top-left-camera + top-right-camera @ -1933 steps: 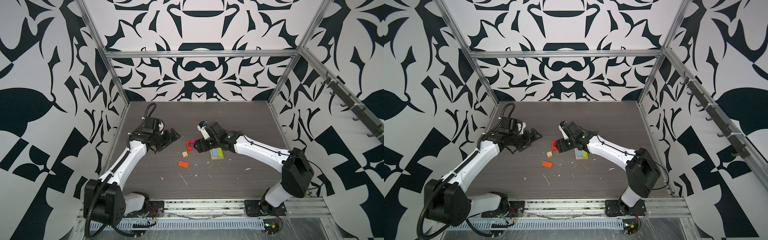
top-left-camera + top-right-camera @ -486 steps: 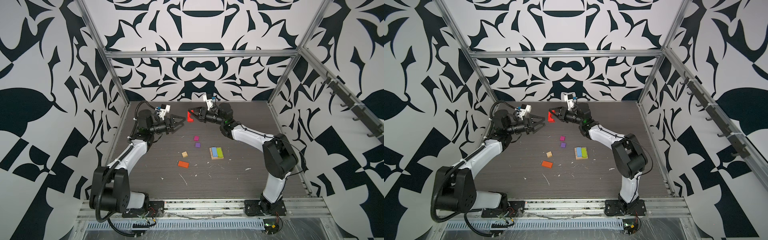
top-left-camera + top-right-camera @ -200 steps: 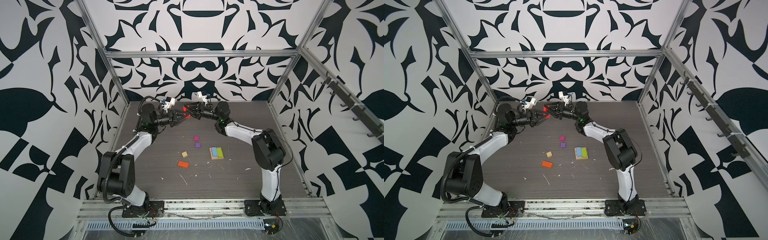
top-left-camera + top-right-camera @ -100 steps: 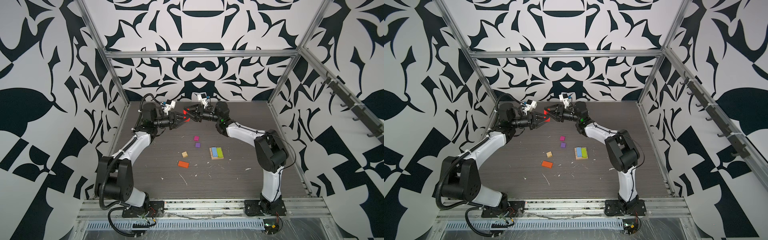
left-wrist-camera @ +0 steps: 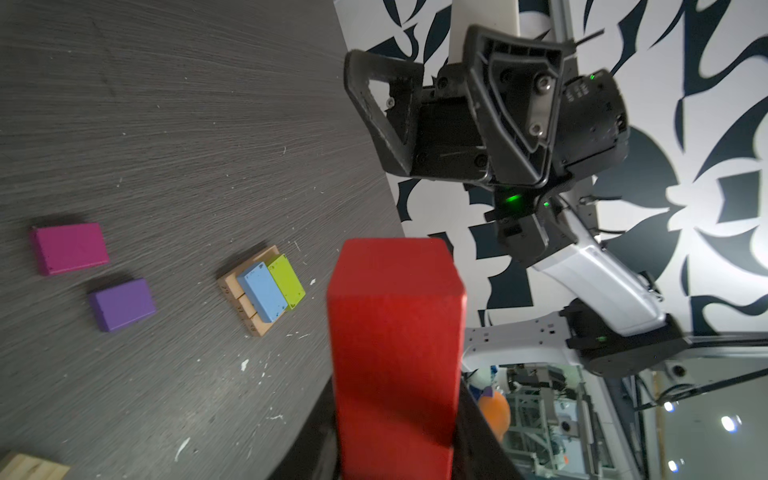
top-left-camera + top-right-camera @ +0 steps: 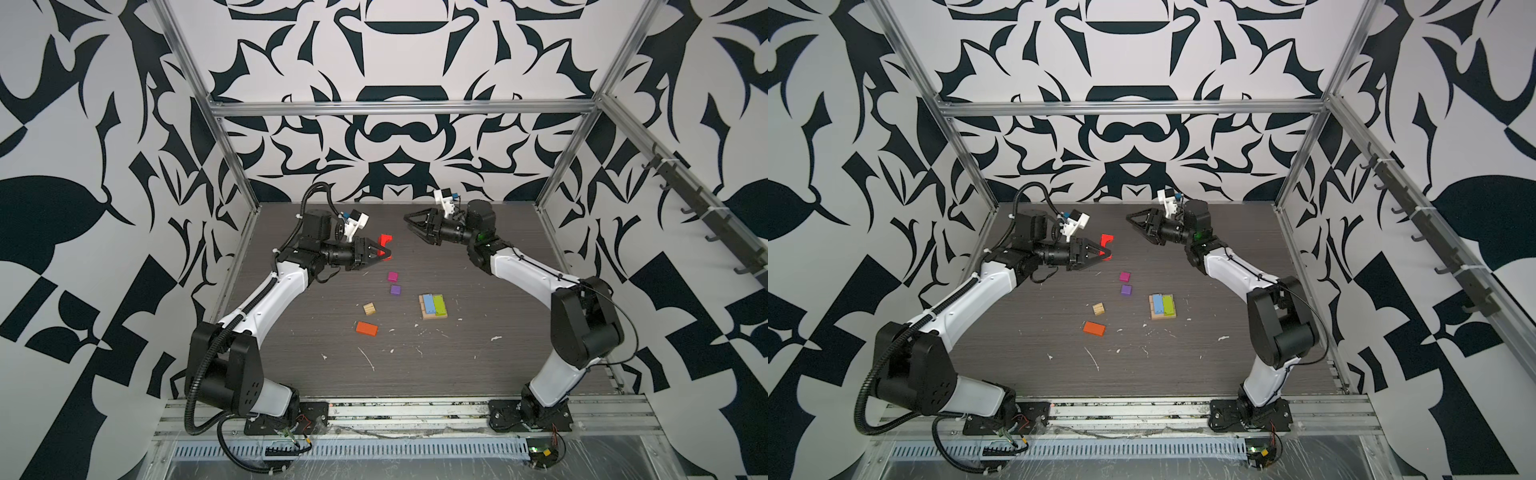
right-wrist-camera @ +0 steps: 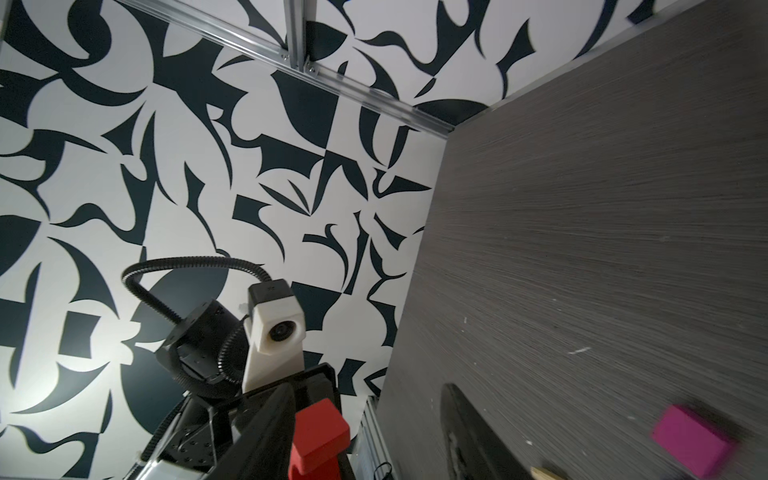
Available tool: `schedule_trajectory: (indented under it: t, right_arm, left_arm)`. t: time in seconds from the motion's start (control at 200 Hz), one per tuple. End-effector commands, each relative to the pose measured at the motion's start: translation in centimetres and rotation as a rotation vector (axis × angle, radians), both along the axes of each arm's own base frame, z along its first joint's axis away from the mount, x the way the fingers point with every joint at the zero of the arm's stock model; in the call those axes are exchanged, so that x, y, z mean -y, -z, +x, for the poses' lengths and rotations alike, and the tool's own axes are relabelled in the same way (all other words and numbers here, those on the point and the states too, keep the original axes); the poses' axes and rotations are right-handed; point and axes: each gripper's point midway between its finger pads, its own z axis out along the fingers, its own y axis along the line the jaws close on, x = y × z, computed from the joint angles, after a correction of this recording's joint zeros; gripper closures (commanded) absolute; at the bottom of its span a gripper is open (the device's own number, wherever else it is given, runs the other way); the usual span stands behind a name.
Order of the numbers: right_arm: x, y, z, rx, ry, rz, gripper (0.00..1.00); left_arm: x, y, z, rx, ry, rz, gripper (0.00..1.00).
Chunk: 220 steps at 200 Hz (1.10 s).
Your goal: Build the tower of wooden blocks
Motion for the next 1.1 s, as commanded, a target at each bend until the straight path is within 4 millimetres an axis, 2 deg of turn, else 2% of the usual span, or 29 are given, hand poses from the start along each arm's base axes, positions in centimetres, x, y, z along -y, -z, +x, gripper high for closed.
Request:
schedule_trajectory:
  t: [0.0, 0.275, 0.48, 0.565, 0.875, 1.095]
  right_arm:
    - [1.7, -0.6, -1.8, 0.073, 0.011, -0.086, 0.4]
    - [5.4, 3.3, -4.9, -0.002, 0.075, -0.267, 0.4]
    - [8.8, 5.7, -6.9, -0.078, 0.14, -0.369, 0.4]
    - [9.9, 6.6, -7.5, -0.105, 0.157, -0.395, 0.4]
    - [12.2, 8.3, -8.7, -0.164, 0.193, -0.431, 0.39]
    - [13.1, 9.5, -9.2, -0.202, 0.209, -0.47, 0.39]
  left_arm:
    - [0.9, 1.8, -0.4, 0.063, 0.04, 0.126, 0.84]
    - [4.9, 5.1, -2.0, 0.193, 0.186, 0.337, 0.86]
    - [6.4, 7.6, -2.9, 0.272, 0.295, 0.504, 0.89]
    - [7.0, 8.3, -4.0, 0.306, 0.342, 0.553, 0.9]
    - [6.6, 13.0, -8.2, 0.397, 0.426, 0.825, 0.9]
    - [6.8, 15.9, -12.0, 0.407, 0.482, 0.901, 0.9]
